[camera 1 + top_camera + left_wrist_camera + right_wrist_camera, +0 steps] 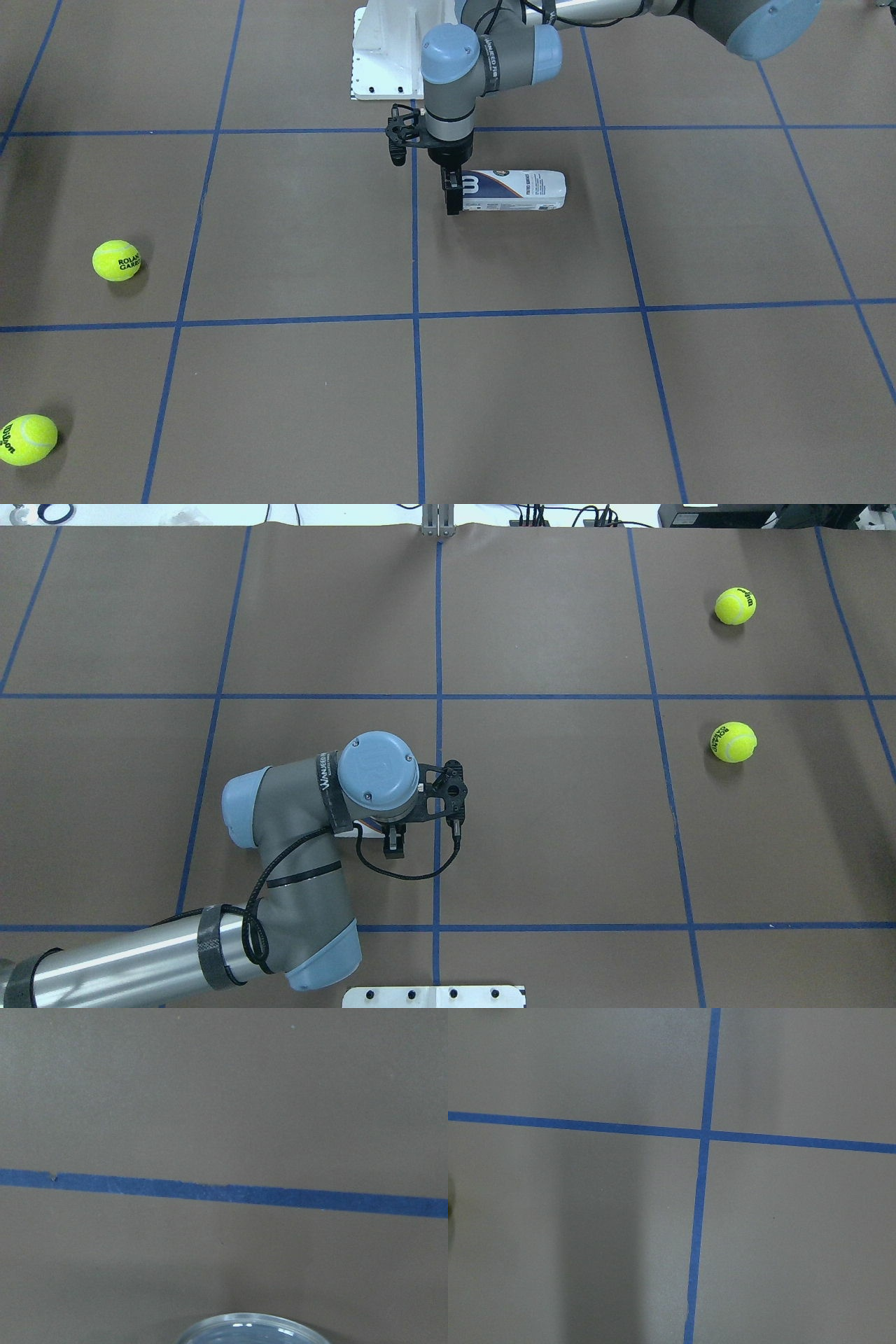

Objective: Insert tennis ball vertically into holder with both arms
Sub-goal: 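Close the left gripper on the can's open end, then lift and rotate the can upright with the left gripper, then lower the upright can onto the table with the left gripper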

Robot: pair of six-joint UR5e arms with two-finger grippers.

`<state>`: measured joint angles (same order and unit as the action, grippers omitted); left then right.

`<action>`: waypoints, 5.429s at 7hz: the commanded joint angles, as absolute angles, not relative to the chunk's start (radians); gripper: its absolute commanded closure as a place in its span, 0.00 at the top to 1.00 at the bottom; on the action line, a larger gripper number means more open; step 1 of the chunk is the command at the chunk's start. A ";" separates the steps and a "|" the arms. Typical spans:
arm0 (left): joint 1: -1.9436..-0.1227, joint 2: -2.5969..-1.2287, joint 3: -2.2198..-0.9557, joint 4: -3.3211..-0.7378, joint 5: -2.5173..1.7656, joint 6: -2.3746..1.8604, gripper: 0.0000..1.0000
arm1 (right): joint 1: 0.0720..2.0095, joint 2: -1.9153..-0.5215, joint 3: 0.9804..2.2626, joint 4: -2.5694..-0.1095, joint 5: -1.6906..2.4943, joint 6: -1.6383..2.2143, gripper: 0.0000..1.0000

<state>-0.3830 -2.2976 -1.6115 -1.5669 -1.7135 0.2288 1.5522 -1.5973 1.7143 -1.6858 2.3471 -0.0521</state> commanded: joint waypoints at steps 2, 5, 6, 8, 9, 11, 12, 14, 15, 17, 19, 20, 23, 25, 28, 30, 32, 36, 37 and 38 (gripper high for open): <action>-0.383 -2.298 -1.612 -1.568 -1.712 0.229 0.68 | 1.552 -1.597 1.717 -1.686 2.350 -0.052 0.99; -0.403 -2.298 -1.666 -1.566 -1.710 0.229 0.31 | 1.552 -1.597 1.718 -1.686 2.350 -0.051 0.99; -0.425 -2.299 -1.721 -1.566 -1.712 0.221 0.30 | 1.552 -1.597 1.718 -1.686 2.350 -0.052 0.99; -0.436 -2.309 -1.828 -1.648 -1.604 0.027 0.30 | 1.552 -1.594 1.724 -1.686 2.350 -0.051 0.99; -0.439 -2.303 -1.832 -1.810 -1.519 -0.097 0.30 | 1.552 -1.588 1.726 -1.686 2.350 -0.051 0.99; -0.440 -2.295 -1.827 -2.137 -1.395 -0.306 0.30 | 1.552 -1.582 1.729 -1.684 2.349 -0.051 0.99; -0.440 -2.293 -1.818 -2.278 -1.311 -0.358 0.30 | 1.552 -1.580 1.733 -1.684 2.349 -0.051 0.99; -0.433 -2.202 -1.775 -2.542 -1.177 -0.397 0.30 | 1.552 -1.574 1.750 -1.684 2.345 -0.051 0.99; -0.427 -2.125 -1.711 -2.776 -1.116 -0.400 0.30 | 1.552 -1.575 1.762 -1.684 2.348 -0.051 0.99; -0.416 -2.141 -1.410 -3.274 -1.089 -0.397 0.30 | 1.552 -1.575 1.779 -1.686 2.350 -0.046 0.99; -0.382 -2.157 -1.318 -3.404 -1.000 -0.394 0.30 | 1.552 -1.575 1.778 -1.686 2.350 -0.046 0.99; -0.377 -2.158 -1.316 -3.402 -1.000 -0.394 0.30 | 1.552 -1.575 1.779 -1.686 2.350 -0.046 0.99; -0.367 -2.161 -1.313 -3.399 -1.000 -0.385 0.31 | 1.552 -1.575 1.778 -1.686 2.349 -0.046 0.99; -0.365 -2.158 -1.312 -3.393 -1.002 -0.380 0.36 | 1.552 -1.575 1.778 -1.686 2.349 -0.046 0.99; -0.365 -2.157 -1.296 -3.392 -1.005 -0.373 0.38 | 1.552 -1.577 1.772 -1.686 2.349 -0.046 0.99; -0.365 -2.157 -1.296 -3.392 -1.006 -0.350 0.50 | 1.552 -1.575 1.772 -1.686 2.347 -0.046 0.99; -0.365 -2.157 -1.299 -3.392 -1.000 -0.344 0.77 | 1.552 -1.575 1.769 -1.686 2.344 -0.046 0.99; -0.367 -2.157 -1.305 -3.395 -1.000 -0.344 0.98 | 1.552 -1.575 1.769 -1.686 2.345 -0.046 0.99; -0.367 -2.158 -1.307 -3.395 -1.000 -0.345 0.99 | 1.552 -1.575 1.767 -1.686 2.344 -0.046 0.99; -0.368 -2.161 -1.339 -3.393 -1.003 -0.345 0.99 | 1.552 -1.575 1.767 -1.686 2.341 -0.046 0.99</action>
<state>-0.3672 -2.1589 -1.3148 -3.3943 -1.0008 -0.3447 1.5524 -1.5752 1.7677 -1.6859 2.3434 -0.0460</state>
